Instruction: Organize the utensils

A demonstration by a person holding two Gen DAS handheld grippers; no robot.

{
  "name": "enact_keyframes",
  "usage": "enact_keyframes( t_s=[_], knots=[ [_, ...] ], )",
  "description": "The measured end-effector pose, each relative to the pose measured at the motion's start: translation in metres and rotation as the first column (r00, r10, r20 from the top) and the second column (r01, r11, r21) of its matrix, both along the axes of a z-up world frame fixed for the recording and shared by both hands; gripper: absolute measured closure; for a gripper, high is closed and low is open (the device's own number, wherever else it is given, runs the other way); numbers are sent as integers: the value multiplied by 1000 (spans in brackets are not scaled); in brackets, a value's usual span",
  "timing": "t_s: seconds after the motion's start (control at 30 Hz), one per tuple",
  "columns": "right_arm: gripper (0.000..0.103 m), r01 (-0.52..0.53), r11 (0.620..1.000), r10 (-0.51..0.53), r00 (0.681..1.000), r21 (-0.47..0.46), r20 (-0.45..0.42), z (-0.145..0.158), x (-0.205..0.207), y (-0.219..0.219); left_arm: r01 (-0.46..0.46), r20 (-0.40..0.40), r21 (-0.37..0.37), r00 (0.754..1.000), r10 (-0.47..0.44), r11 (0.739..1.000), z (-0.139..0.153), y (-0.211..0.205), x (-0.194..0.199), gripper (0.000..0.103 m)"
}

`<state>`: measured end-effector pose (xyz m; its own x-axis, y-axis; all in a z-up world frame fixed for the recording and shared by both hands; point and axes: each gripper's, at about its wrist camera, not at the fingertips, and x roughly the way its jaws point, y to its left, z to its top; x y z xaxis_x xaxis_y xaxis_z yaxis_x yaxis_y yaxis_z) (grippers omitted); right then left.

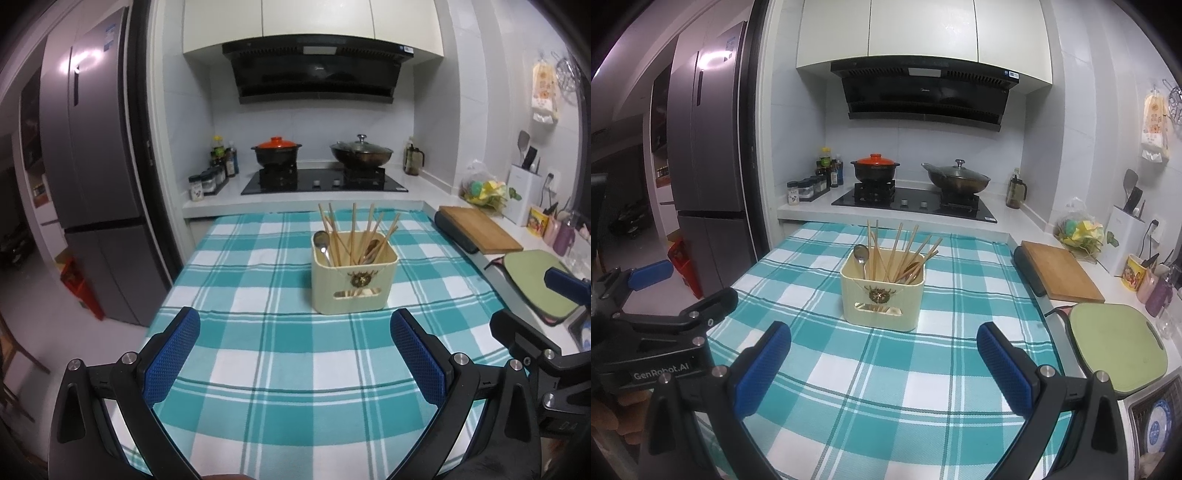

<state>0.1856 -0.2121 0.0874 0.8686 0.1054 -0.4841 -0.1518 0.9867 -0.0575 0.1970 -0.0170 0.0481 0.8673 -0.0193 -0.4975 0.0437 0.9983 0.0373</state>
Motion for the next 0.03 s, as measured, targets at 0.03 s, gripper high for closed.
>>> enact_keyframes(
  t_s=[0.03],
  knots=[
    [1,2,1000,-2,1000,1,-1,0,0,-1,5,3,7,1000,-5,1000,0,0,0,0]
  ],
)
